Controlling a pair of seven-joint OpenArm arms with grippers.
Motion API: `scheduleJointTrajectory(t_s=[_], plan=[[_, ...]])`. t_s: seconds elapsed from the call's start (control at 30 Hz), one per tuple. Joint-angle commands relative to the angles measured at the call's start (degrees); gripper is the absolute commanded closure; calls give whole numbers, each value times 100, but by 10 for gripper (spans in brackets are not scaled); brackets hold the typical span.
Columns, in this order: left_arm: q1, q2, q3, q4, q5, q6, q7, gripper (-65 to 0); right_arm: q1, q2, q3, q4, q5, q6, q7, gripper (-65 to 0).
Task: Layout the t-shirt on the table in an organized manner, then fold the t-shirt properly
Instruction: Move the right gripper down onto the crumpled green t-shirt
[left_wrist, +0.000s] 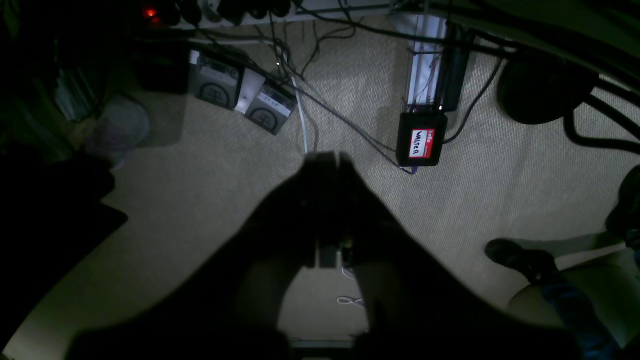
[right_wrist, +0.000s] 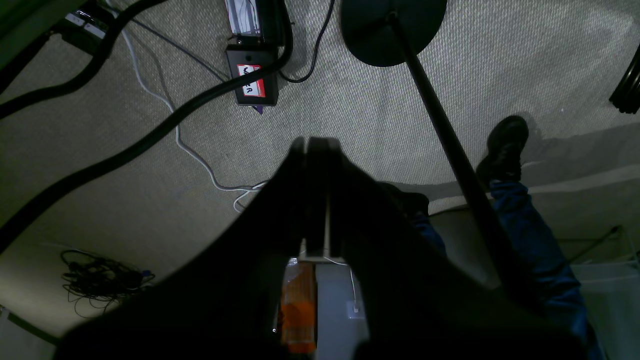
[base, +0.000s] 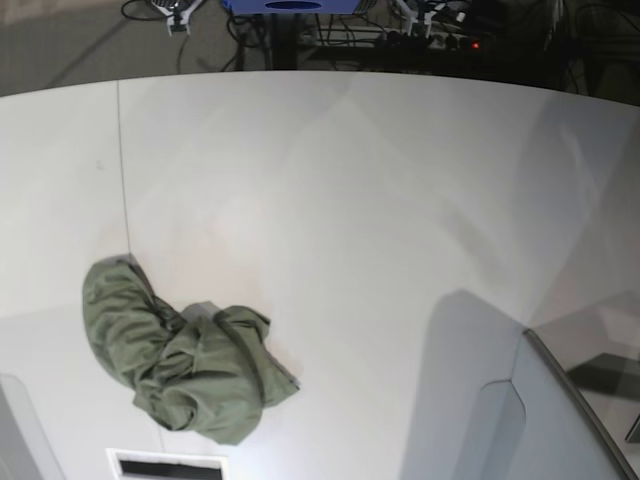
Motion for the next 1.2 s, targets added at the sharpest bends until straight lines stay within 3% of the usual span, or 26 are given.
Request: scheduleJointTrajectory(t_s=[0.0, 0.47, 0.63, 0.77, 1.17], plan=[[53, -18, 6, -10, 10, 27, -28, 0, -39, 1, 21, 3, -14, 8, -3, 0], [167, -106, 14, 25, 27, 27, -28, 0, -759, 1, 39, 1084, 12, 8, -47, 0], [396, -282, 14, 183, 19, 27, -28, 0, -988, -8, 39, 1330, 12, 8, -416, 0], [1196, -519, 14, 1396, -17, 27, -28, 0, -1762, 1, 39, 2640, 12, 8, -680, 0], [3359, -924, -65, 5300, -43, 27, 25, 0, -3854, 1, 91, 7774, -14, -1, -2746, 0]])
